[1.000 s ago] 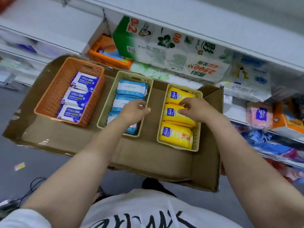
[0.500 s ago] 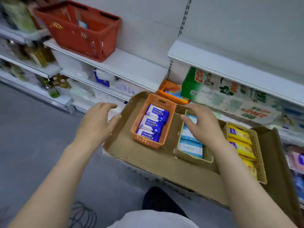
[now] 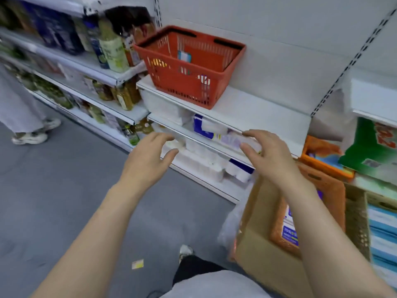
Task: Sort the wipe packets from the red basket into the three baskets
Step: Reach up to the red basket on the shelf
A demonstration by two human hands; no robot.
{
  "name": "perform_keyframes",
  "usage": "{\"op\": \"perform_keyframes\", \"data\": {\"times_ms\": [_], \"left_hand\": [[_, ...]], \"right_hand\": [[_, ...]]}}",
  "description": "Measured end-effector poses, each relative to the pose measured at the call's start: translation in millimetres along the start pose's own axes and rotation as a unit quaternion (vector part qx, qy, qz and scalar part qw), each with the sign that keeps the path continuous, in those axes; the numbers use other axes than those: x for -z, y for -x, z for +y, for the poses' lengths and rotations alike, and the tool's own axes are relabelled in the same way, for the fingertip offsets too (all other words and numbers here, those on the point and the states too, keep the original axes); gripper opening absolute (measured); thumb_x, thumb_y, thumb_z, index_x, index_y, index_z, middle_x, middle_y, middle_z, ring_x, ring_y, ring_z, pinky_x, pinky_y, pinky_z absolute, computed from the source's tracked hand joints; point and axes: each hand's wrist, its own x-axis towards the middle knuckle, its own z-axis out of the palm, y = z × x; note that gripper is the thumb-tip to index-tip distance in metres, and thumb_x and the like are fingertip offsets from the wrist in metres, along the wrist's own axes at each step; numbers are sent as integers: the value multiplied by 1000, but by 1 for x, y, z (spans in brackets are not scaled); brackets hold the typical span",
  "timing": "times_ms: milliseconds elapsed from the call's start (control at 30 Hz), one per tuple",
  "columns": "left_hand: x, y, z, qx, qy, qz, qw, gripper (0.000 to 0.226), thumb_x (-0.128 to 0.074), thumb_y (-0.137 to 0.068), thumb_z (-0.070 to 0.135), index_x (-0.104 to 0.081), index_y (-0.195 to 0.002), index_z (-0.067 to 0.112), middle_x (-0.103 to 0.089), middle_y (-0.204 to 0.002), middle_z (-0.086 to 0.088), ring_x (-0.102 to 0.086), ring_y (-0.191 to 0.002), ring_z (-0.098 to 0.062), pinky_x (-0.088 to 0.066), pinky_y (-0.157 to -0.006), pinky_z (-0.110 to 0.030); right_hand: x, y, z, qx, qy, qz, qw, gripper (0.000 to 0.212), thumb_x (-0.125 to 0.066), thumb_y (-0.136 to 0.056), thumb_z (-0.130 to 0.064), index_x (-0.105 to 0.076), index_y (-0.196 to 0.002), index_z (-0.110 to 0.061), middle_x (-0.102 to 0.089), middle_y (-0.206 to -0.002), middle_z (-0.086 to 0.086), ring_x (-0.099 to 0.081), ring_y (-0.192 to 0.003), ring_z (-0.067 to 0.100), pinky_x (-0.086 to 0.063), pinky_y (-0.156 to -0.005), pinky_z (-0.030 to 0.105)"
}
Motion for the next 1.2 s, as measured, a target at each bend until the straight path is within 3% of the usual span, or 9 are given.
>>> {"op": "perform_keyframes", "data": {"times_ms": [233,367,567,733,900,1033,1200], "left_hand": [[50,-130,-85,-23,6,-3,1000,32,-64,-93,33,-64,-122,18,-61,-118,2,-59,-103,-18,-46,-89,-34],[49,-206,-130,-52,14,-26,998,34,-62,-93,36,-63,-124,21,-60,-121,3,-57,-111,-20,-47,-94,-35],[48,-342,-192,-133,43,-60,988,36,-61,-95,33,-58,-129,21,-57,-129,3,-53,-120,-18,-46,-97,-36],[47,-435,-212,-145,54,-101,983,37,-62,-94,35,-58,-129,22,-57,-130,2,-53,-119,-19,-47,-98,-37],[23,-518,-215,-153,50,-122,979,38,-63,-93,32,-60,-129,18,-58,-131,-2,-54,-121,-23,-41,-102,-35],[2,-562,-213,-116,31,-168,978,43,-63,-94,33,-56,-135,19,-55,-136,-4,-54,-123,-23,-42,-102,-35],[-29,-612,-205,-77,-27,-320,944,60,-65,-92,42,-47,-143,18,-51,-143,-10,-49,-130,-27,-40,-105,-36]], "right_hand": [[-43,-126,-76,-17,11,-29,999,38,-57,-96,-37,-58,-132,-25,-59,-134,-4,-50,-126,17,-36,-104,29],[-64,-192,-106,-49,26,-24,998,38,-57,-97,-37,-56,-134,-27,-58,-135,-7,-49,-125,13,-36,-101,26],[-104,-287,-147,-109,27,74,991,37,-63,-93,-33,-61,-129,-23,-62,-128,-3,-56,-117,16,-41,-97,27],[-114,-350,-168,-144,12,109,984,34,-66,-93,-28,-65,-125,-19,-65,-125,-1,-57,-117,17,-40,-98,24],[-123,-407,-146,-188,11,124,974,30,-64,-93,-26,-66,-122,-22,-66,-123,-6,-58,-113,12,-40,-93,19],[-136,-464,-102,-193,32,65,979,32,-64,-93,-31,-66,-123,-19,-67,-121,-1,-60,-112,19,-46,-94,32],[-161,-538,-41,-231,40,-130,963,45,-62,-93,-43,-58,-130,-17,-64,-126,3,-58,-115,25,-44,-86,31]]}}
